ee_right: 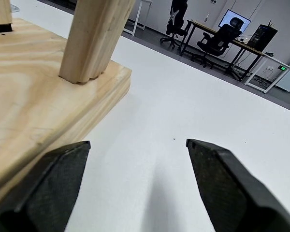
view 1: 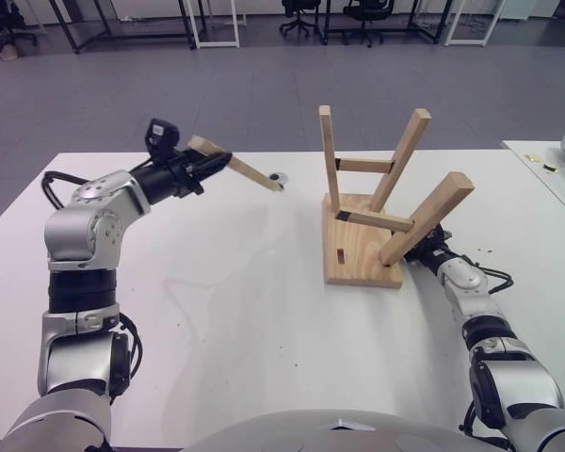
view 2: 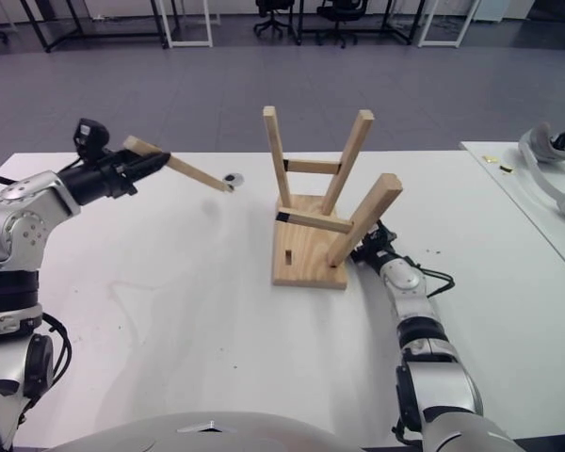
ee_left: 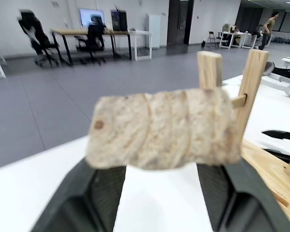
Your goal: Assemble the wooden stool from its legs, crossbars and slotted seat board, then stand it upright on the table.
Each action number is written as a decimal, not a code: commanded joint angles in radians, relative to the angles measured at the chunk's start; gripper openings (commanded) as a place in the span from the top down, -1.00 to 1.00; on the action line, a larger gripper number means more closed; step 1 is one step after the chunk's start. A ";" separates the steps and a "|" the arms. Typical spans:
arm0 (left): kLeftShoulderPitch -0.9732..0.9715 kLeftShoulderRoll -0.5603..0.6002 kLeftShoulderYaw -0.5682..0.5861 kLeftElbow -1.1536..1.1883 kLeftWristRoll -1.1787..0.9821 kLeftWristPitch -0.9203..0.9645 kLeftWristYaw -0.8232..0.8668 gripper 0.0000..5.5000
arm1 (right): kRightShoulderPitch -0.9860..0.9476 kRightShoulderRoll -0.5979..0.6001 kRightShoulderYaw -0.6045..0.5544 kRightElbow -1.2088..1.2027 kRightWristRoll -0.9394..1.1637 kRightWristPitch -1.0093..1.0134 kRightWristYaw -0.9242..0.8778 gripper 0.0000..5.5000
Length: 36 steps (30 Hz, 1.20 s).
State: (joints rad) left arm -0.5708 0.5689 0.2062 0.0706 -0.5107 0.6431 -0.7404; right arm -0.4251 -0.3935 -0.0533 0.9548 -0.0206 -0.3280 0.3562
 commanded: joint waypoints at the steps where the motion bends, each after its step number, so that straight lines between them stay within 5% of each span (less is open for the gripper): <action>1: -0.030 -0.009 -0.009 0.011 -0.068 -0.021 -0.126 0.26 | 0.068 0.012 0.011 0.028 -0.009 0.063 -0.003 -0.36; 9: -0.112 0.073 -0.312 0.067 0.078 -0.184 -0.528 0.26 | 0.035 0.024 0.029 0.025 -0.006 0.070 0.012 -0.36; 14: -0.222 0.035 -0.420 0.226 0.206 -0.330 -0.617 0.26 | 0.040 0.078 0.072 -0.030 -0.011 0.082 0.026 -0.36; 18: -0.250 -0.028 -0.440 0.268 0.223 -0.366 -0.630 0.26 | 0.051 0.093 0.098 -0.041 -0.027 0.081 0.017 -0.36; 36: -0.398 0.054 -0.405 0.363 0.242 -0.381 -0.790 0.26 | 0.063 0.086 0.101 -0.047 -0.011 0.096 0.008 -0.36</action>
State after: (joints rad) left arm -0.9623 0.6294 -0.2013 0.4584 -0.2644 0.2555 -1.5189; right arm -0.4151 -0.3301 0.0211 0.8723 -0.0029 -0.2879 0.3504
